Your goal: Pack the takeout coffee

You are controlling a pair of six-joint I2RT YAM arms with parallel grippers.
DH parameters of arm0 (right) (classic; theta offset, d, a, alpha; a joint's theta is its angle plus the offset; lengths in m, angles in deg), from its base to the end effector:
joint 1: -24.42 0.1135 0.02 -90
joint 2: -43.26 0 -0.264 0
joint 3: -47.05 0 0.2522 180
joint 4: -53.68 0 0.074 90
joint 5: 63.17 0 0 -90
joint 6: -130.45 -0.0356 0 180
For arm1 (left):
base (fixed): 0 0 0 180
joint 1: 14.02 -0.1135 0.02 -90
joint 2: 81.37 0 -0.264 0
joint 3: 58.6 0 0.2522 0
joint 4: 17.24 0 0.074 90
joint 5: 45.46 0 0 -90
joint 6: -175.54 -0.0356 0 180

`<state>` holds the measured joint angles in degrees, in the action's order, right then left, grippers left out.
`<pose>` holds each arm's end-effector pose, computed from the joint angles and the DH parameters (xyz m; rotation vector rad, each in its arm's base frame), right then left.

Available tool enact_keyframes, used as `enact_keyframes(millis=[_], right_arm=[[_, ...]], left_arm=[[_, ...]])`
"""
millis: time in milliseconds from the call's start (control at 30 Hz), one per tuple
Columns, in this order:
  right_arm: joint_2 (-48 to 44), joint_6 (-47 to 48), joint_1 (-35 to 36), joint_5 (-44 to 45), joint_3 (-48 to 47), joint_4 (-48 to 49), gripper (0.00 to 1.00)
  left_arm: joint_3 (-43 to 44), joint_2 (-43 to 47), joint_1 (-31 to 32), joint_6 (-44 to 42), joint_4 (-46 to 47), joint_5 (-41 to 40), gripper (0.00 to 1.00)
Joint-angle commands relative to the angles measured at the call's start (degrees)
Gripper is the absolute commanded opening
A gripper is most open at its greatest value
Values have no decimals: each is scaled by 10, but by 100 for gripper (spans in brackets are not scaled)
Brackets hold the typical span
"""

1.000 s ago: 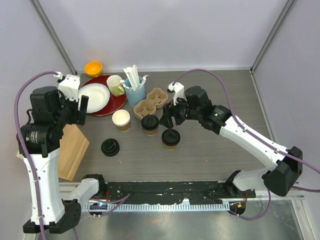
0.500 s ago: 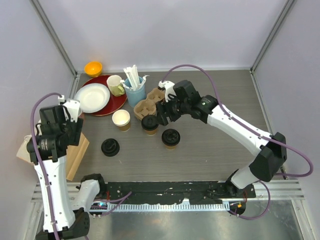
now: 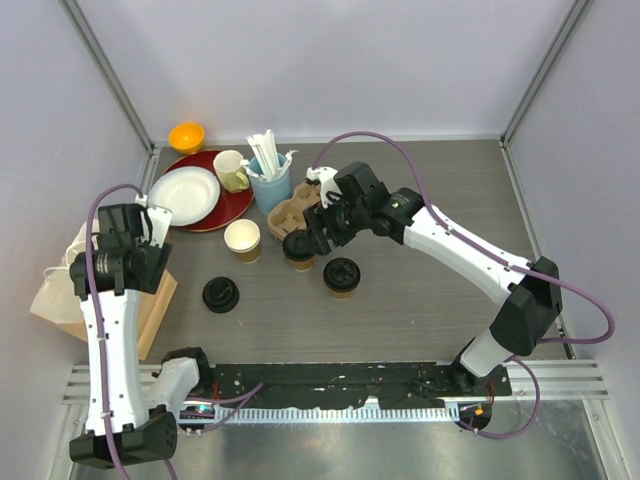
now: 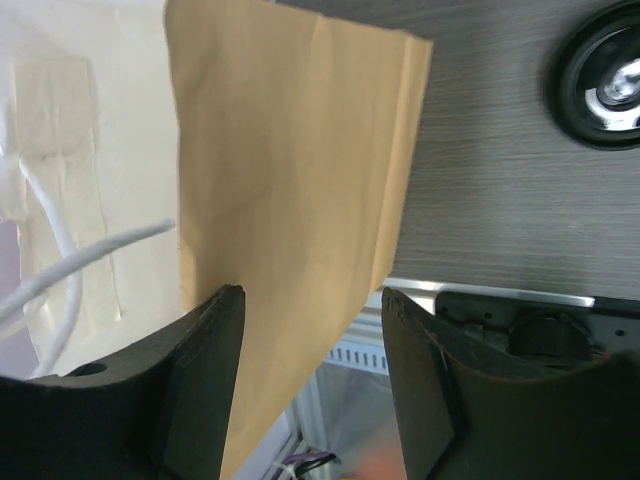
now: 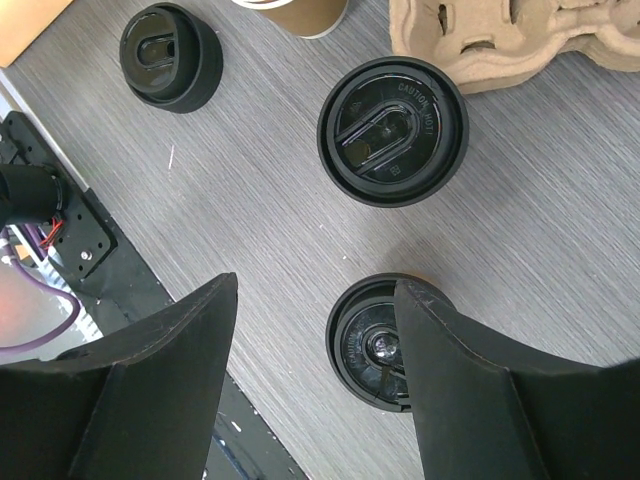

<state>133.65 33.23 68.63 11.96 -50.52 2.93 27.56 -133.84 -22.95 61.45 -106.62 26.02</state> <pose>0.2449 0.2510 0.3343 -0.8955 2.2505 0.7344 0.1264 0.0313 0.3737 0.2122 2.5818 0.6314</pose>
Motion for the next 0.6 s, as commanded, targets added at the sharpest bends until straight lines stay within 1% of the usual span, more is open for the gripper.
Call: enact_keyframes(millis=[0,67,133,167,267,367,467,500,567], right_arm=[[-20,11,3,14,-7,0,69],[-22,10,3,13,-1,0,69],[-21,10,4,9,1,1,69],[-21,11,4,8,1,1,69],[-19,16,3,10,-2,0,69],[-14,22,4,15,-9,-3,69],[-6,30,4,17,-22,-12,69],[-4,32,4,18,-25,-12,69],[1,35,4,17,-26,-13,68]], left_arm=[[75,8,-2,-8,-43,130,60],[118,10,-1,0,-53,163,59],[142,10,-1,3,-48,146,60],[144,10,-1,2,-43,120,60],[123,2,-2,-7,-24,66,61],[81,-7,0,-10,-17,40,61],[58,-13,-2,-10,-15,16,61],[53,-14,0,-12,-10,0,64],[37,-16,-1,-17,18,-30,65]])
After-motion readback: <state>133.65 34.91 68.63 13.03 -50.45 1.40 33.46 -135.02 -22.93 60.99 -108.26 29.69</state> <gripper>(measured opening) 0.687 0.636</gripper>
